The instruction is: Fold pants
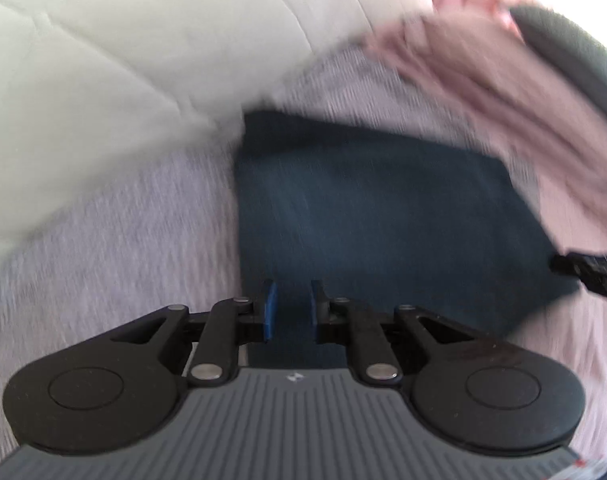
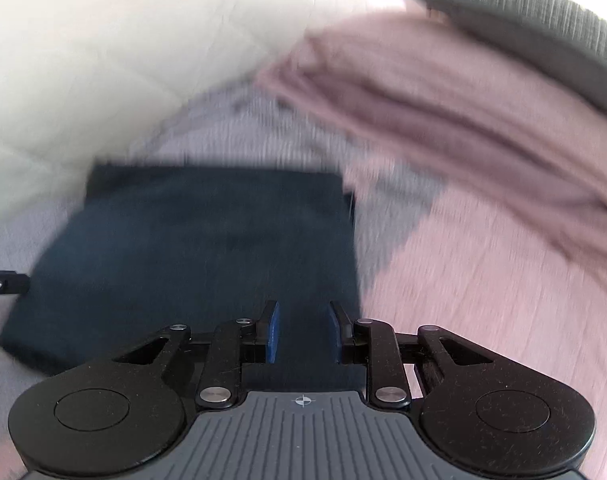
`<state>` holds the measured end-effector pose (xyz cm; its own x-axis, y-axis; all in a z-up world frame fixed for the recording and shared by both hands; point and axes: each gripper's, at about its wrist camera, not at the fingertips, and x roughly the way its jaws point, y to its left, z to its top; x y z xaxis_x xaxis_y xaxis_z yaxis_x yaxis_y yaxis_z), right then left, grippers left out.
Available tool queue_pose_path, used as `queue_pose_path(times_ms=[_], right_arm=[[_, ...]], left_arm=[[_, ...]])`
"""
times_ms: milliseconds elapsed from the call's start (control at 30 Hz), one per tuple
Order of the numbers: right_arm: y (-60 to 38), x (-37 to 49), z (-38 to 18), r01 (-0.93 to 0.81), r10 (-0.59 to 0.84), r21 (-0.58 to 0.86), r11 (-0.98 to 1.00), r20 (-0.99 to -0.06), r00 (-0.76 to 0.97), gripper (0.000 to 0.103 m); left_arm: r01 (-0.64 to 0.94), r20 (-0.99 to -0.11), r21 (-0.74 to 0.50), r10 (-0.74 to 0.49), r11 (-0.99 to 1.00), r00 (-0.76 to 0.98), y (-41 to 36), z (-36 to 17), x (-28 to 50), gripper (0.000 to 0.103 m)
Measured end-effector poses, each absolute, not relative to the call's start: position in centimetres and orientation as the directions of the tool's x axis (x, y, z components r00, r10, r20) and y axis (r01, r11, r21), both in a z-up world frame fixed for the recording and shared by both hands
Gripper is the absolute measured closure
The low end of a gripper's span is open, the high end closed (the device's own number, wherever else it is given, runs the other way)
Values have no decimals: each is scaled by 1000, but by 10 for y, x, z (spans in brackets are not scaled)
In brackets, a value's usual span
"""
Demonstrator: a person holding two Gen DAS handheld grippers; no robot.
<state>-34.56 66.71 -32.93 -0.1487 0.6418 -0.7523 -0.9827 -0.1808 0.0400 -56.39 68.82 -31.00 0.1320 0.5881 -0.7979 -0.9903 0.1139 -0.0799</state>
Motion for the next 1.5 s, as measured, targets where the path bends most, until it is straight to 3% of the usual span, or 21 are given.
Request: queue_pose_path(times_ms=[167,300,367,433,500,667,867,1133,1233,1300,1500], right_arm=[[672,-352,-348,-982,595,-14,-189,-797,-103,80],[668,-343,-319,-987,547,66,-143,-826,-135,79],[653,-340,-298,-984,555,123,-133,-813,-176,71],[635,-339,-279,-979,552,156,-130,-809,-202,47],[615,-340,-258,-974,559,184,-129,-798,-225,44],[568,-341,-211,-967,536,218,-132,-804,-255,43],[518,-330,-156,-963,539,206,-174,-799,-268,43],[458,-308,-98,-953,564,230,-196,-769,-302,43],[439,-299,-84,-950,572,237,-204,-758,-312,43],[428,-295,-76,-950,577,230,-210,-756,-310,43],[393,-278,-58,-948,587,219,-230,-746,-314,43]], left_arm=[[-996,-820,-61,565,70,90,686,-317,-554,89],[-998,-835,-39,547,58,64,682,-293,-550,88],[-998,-834,-28,549,52,52,670,-277,-549,81],[-999,-845,-20,533,44,40,659,-259,-546,75],[-999,-849,-18,526,47,40,644,-238,-543,69],[-999,-864,-4,503,53,30,603,-188,-529,51],[-998,-851,-10,524,61,41,551,-132,-511,40],[-999,-831,11,557,48,17,478,-80,-496,34],[-999,-818,14,575,44,14,453,-65,-490,29],[-999,-810,12,587,36,12,438,-57,-486,19],[-999,-784,27,621,27,-4,399,-35,-469,14]])
